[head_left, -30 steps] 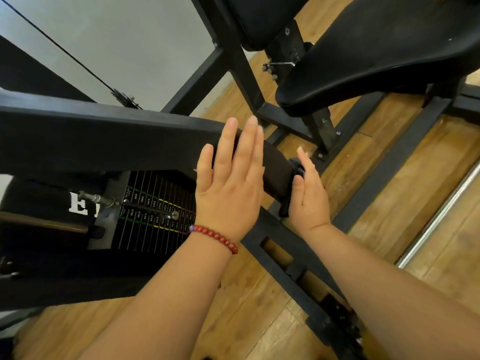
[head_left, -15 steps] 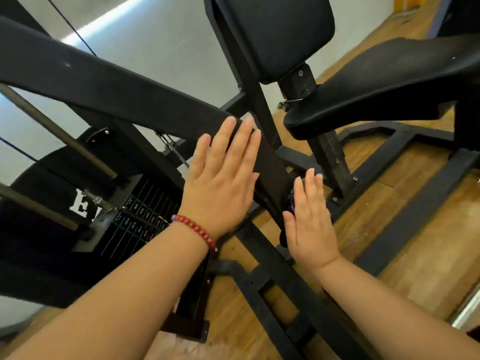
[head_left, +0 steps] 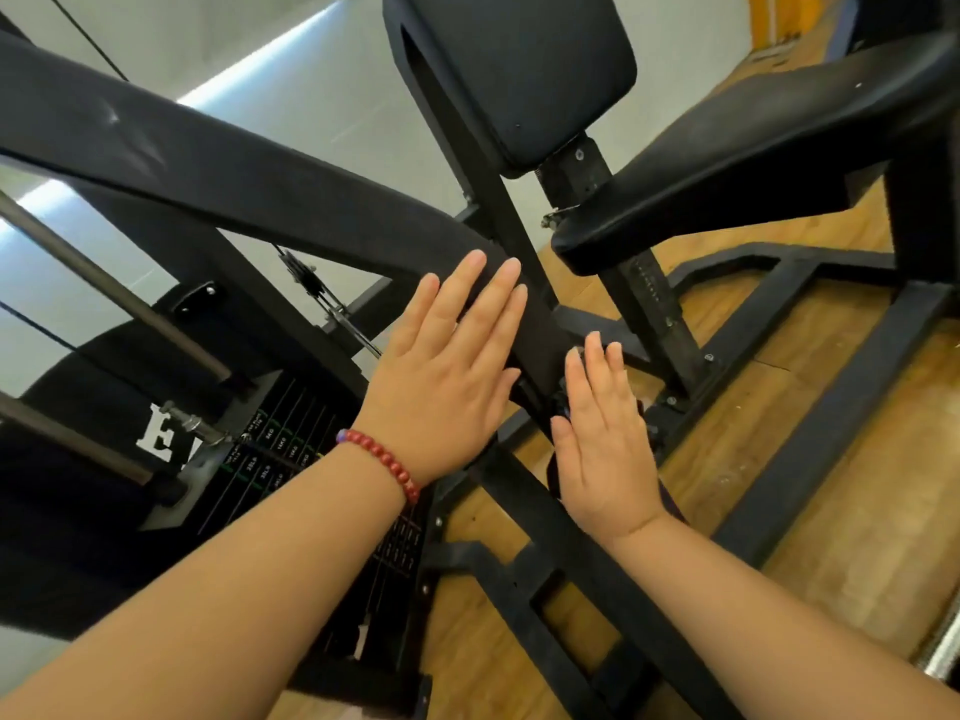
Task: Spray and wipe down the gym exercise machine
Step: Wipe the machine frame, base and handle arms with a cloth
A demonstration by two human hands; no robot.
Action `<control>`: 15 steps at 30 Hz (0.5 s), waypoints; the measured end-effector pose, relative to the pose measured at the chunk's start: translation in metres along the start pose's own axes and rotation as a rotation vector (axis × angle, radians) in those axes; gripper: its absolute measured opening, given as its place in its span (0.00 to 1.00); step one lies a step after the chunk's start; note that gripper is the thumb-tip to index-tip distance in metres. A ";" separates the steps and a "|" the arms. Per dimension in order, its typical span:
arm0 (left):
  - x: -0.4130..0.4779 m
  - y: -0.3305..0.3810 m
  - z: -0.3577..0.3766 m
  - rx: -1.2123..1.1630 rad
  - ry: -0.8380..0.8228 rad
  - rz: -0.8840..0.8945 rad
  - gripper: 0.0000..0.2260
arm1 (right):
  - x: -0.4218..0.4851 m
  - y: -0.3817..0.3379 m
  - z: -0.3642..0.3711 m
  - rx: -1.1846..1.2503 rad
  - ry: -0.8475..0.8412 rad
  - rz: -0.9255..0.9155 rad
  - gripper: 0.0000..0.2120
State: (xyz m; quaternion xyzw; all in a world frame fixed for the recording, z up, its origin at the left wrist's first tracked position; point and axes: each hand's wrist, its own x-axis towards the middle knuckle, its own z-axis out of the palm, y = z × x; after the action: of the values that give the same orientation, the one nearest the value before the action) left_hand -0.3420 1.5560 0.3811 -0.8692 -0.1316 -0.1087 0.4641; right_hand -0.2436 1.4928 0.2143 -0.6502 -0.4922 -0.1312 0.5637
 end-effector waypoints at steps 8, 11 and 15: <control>-0.002 0.022 0.008 -0.051 -0.022 0.055 0.27 | -0.029 0.025 0.000 0.038 -0.047 0.141 0.26; -0.002 0.024 0.011 -0.060 -0.012 0.056 0.27 | -0.045 0.022 0.001 0.047 -0.051 0.318 0.26; -0.003 0.026 0.014 -0.026 -0.016 0.064 0.27 | -0.012 -0.007 -0.002 0.198 0.017 0.408 0.25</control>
State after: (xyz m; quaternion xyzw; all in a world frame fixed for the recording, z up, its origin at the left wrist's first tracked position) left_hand -0.3352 1.5535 0.3522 -0.8798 -0.1060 -0.0884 0.4548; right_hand -0.2545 1.4845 0.2106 -0.6767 -0.3564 0.0290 0.6436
